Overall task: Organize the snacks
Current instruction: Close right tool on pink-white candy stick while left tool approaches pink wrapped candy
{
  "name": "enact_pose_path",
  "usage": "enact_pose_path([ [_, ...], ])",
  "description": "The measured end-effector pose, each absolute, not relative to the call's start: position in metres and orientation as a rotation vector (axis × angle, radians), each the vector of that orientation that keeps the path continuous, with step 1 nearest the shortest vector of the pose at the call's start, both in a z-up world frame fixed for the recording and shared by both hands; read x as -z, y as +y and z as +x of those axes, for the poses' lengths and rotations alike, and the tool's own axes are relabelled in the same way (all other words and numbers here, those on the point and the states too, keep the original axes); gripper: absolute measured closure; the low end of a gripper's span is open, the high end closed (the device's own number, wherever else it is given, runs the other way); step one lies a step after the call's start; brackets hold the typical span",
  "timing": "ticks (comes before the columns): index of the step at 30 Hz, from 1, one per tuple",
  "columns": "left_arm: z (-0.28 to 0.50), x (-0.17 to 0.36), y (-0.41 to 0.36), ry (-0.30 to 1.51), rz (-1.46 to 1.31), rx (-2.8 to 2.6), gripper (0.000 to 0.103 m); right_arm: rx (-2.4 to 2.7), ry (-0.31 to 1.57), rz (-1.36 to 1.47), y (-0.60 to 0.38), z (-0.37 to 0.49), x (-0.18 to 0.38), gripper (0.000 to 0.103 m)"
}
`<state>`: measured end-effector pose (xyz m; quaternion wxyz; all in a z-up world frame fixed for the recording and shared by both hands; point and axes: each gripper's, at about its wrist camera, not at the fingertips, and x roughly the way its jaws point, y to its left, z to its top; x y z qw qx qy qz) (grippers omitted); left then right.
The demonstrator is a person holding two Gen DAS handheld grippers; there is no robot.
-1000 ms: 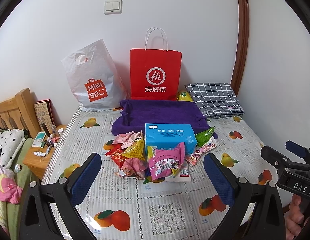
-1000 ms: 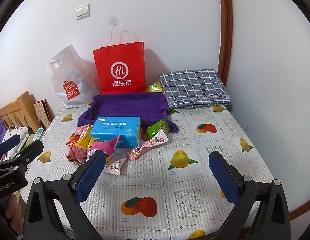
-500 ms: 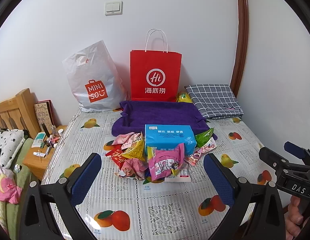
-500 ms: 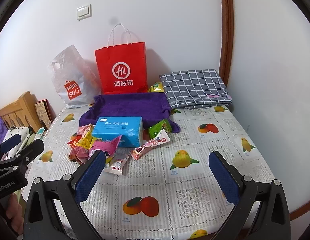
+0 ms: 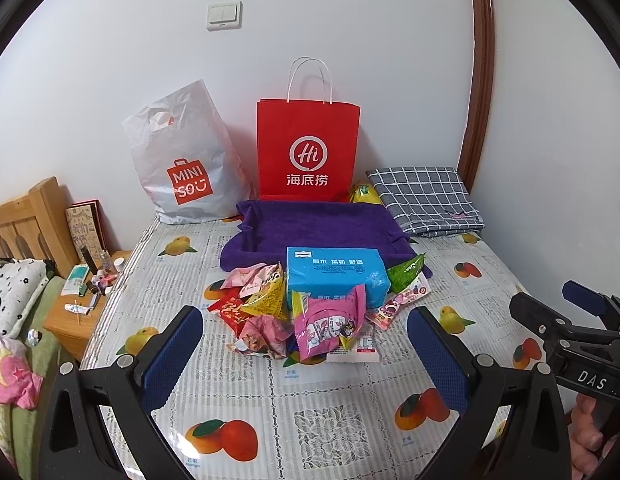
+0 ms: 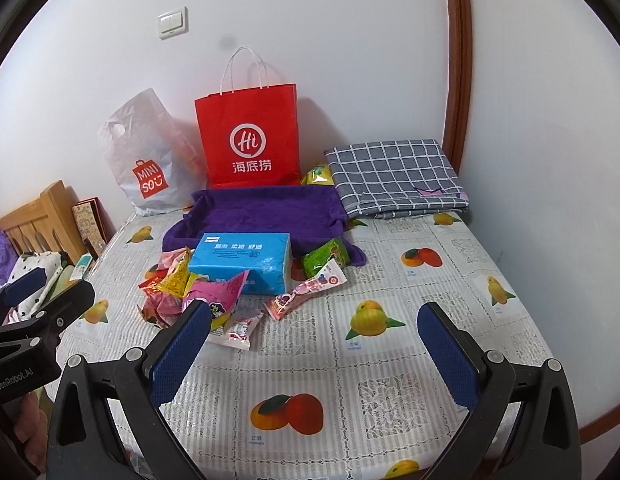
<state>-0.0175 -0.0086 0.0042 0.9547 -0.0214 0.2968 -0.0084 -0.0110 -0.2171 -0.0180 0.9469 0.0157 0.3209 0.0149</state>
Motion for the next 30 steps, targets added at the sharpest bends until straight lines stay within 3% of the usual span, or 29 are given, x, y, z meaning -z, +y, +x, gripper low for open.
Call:
enact_pose_path([
  [19,0.041,0.037,0.023,0.732,-0.084,-0.008,0.001,-0.016,0.741,0.056,-0.229,0.046,0.058,0.002],
  [30,0.084,0.082,0.061,0.811,-0.113,-0.075,0.004,-0.017,0.867,0.097,-0.239,0.107,0.122,0.013],
])
